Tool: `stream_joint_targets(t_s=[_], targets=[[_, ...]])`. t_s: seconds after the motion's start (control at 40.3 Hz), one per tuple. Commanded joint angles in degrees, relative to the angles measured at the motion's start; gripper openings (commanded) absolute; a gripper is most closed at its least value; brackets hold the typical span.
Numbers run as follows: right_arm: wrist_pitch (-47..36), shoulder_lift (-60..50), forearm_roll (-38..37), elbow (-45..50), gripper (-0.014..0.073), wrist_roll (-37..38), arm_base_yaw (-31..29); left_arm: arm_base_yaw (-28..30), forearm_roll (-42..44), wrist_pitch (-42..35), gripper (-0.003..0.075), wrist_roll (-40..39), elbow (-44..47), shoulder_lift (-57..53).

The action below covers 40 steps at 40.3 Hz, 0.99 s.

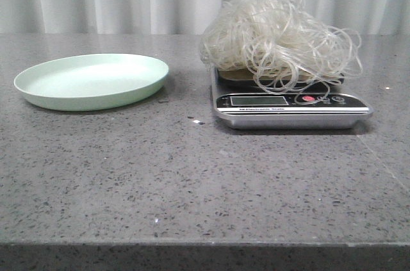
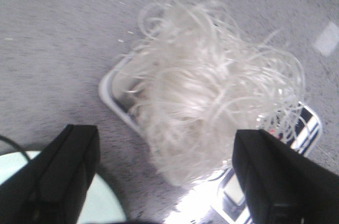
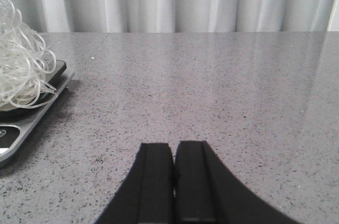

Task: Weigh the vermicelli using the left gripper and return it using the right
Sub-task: 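Withdraw the left gripper and let the vermicelli rest on the scale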

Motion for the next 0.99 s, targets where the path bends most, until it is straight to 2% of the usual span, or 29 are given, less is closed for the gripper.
stream_joint_targets(t_s=[0.0,0.174,0.372,0.595,0.744,0.967], targets=[[-5.8,-0.8,-0.2,-0.4,0.0151,-0.4,0.0,2.1,-0.8,-1.8,0.0568,-0.4,-1.4,-5.6],[-6.6,-0.8,-0.2,-0.4,0.0151,-0.4,0.0,5.9,1.1,-3.1,0.0554,-0.6,3.0,-12.7],[-6.8,-0.8,-0.2,-0.4,0.0151,-0.4,0.0,9.0,8.3,-7.9,0.0498,-3.8,12.7,-23.8],[-6.8,-0.8,-0.2,-0.4,0.0151,-0.4,0.0,10.5,18.1,-17.0,0.0489,-11.9,28.1,-37.7],[-6.8,-0.8,-0.2,-0.4,0.0151,-0.4,0.0,10.7,28.3,-20.2,0.0489,-18.5,40.3,-46.5],[-6.8,-0.8,-0.2,-0.5,0.0151,-0.4,0.0,10.7,35.8,-23.8,0.0489,-26.3,57.2,-57.6]])
